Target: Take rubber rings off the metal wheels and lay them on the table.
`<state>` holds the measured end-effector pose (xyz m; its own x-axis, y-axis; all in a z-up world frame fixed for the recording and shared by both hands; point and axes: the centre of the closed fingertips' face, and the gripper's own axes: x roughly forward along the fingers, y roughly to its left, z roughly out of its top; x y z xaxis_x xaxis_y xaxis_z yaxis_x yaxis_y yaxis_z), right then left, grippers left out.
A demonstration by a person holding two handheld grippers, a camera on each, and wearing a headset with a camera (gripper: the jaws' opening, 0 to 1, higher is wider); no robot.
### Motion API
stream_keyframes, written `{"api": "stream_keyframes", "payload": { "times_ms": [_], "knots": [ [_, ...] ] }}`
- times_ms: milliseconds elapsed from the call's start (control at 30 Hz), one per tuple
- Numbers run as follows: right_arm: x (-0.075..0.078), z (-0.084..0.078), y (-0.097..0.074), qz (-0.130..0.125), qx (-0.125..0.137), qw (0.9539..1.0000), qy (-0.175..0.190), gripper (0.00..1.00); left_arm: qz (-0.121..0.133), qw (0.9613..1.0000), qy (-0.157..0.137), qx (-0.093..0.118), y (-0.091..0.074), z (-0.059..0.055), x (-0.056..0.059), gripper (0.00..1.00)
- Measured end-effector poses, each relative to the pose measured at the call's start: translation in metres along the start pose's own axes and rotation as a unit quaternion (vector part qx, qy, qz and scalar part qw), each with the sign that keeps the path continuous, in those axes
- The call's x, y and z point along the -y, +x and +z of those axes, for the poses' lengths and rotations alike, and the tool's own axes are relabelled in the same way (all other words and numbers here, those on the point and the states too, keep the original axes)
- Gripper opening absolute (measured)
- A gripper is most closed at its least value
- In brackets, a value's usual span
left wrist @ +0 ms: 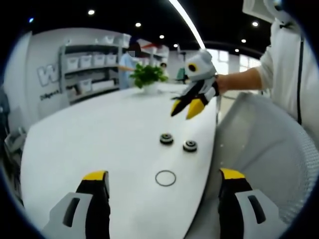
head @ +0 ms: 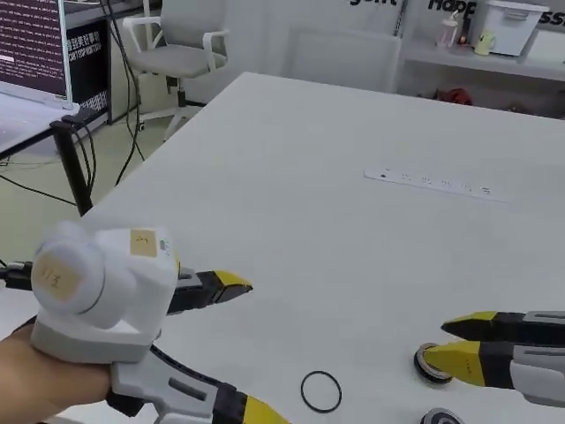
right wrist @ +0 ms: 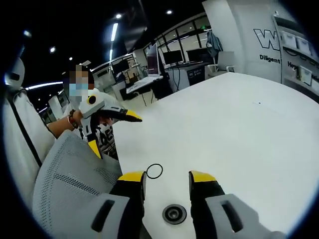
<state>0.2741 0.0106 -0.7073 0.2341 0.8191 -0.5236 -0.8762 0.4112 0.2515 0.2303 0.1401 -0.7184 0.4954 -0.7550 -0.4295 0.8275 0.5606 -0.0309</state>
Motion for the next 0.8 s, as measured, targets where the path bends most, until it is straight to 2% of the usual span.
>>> {"api": "stream_keyframes", "payload": {
  "times_ms": [100, 267, 400, 600, 800],
  "knots": [
    [0.008, -0.005, -0.015, 0.0, 0.007, 1.0, -0.005, 0.32, 0.006, 1.0, 0.003, 0.0, 0.0, 0.008, 0.004, 0.92],
    [0.02, -0.012, -0.03, 0.001, 0.011, 0.9999, -0.002, 0.34, 0.01, 0.9999, 0.003, 0.002, 0.001, 0.021, 0.011, 0.92],
    [0.024, -0.019, -0.039, 0.004, 0.009, 0.9998, -0.016, 0.35, 0.015, 0.9999, 0.008, 0.002, 0.003, 0.033, 0.016, 0.92],
    [0.026, -0.031, -0.044, 0.017, 0.011, 0.9995, -0.026, 0.36, 0.016, 0.9998, 0.008, 0.011, 0.005, 0.053, 0.021, 0.91],
    [0.032, -0.045, -0.045, 0.018, 0.013, 0.9994, -0.028, 0.36, 0.015, 0.9998, 0.012, 0.011, 0.01, 0.066, 0.024, 0.91]
  ]
}}
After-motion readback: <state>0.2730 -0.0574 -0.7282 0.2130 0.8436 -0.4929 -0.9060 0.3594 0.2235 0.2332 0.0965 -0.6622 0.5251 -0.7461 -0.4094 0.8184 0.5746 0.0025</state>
